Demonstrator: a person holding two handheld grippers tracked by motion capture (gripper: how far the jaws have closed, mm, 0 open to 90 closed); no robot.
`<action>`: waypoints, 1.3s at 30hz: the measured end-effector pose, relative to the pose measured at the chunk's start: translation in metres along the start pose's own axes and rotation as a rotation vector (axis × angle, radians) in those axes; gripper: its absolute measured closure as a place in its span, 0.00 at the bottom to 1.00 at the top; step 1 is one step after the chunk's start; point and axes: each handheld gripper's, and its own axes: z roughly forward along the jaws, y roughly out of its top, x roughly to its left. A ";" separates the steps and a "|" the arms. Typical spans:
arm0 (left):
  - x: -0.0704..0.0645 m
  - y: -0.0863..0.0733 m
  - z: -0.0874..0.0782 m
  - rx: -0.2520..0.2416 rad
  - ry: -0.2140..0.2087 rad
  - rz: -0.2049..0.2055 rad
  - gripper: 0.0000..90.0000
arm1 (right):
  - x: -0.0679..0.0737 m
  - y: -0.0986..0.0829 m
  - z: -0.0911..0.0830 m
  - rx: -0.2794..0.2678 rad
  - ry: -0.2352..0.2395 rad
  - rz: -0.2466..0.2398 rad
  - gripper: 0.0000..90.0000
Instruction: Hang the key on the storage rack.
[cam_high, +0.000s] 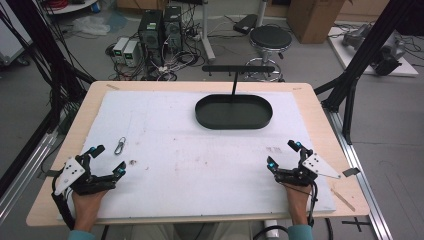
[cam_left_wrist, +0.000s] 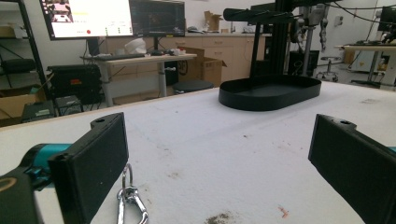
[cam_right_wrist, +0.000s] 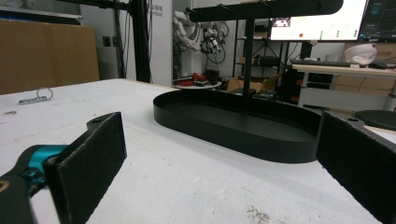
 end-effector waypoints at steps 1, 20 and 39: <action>0.000 0.000 0.000 0.000 0.000 0.000 0.06 | 0.000 0.000 0.000 0.000 0.000 0.000 0.02; 0.001 0.000 0.001 -0.001 -0.004 -0.015 0.06 | 0.000 0.000 0.000 -0.002 -0.002 -0.009 0.02; 0.014 0.034 0.009 0.114 -0.015 0.050 0.06 | 0.000 0.000 0.000 -0.002 -0.003 -0.008 0.02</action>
